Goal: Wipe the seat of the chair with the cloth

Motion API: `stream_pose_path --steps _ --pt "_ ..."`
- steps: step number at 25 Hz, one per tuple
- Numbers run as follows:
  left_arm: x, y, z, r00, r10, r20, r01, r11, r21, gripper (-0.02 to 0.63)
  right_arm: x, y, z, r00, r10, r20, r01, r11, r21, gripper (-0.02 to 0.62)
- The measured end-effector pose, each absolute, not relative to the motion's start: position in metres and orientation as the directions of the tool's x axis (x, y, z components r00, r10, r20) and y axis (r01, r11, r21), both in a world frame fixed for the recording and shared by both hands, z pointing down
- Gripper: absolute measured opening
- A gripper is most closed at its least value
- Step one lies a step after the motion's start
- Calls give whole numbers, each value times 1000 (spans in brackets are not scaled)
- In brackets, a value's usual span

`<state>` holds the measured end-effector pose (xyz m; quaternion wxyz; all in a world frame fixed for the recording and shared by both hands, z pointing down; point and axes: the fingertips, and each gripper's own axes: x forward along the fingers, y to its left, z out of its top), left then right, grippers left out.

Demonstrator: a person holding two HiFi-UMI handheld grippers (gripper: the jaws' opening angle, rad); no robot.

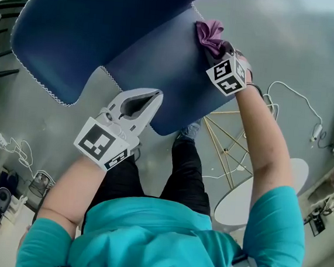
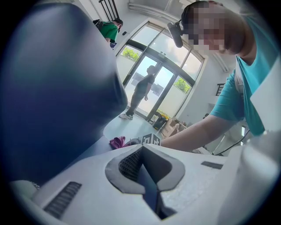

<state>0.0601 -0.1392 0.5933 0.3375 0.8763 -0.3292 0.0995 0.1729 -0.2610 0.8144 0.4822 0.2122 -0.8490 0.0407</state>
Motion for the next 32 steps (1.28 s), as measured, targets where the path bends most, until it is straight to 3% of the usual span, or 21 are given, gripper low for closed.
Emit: stream_pose_path --steps 32 --pt "94 -118 587 797 -468 382 -604 -602 523 3 239 -192 817 -426 -255 868 -398 915 73 48"
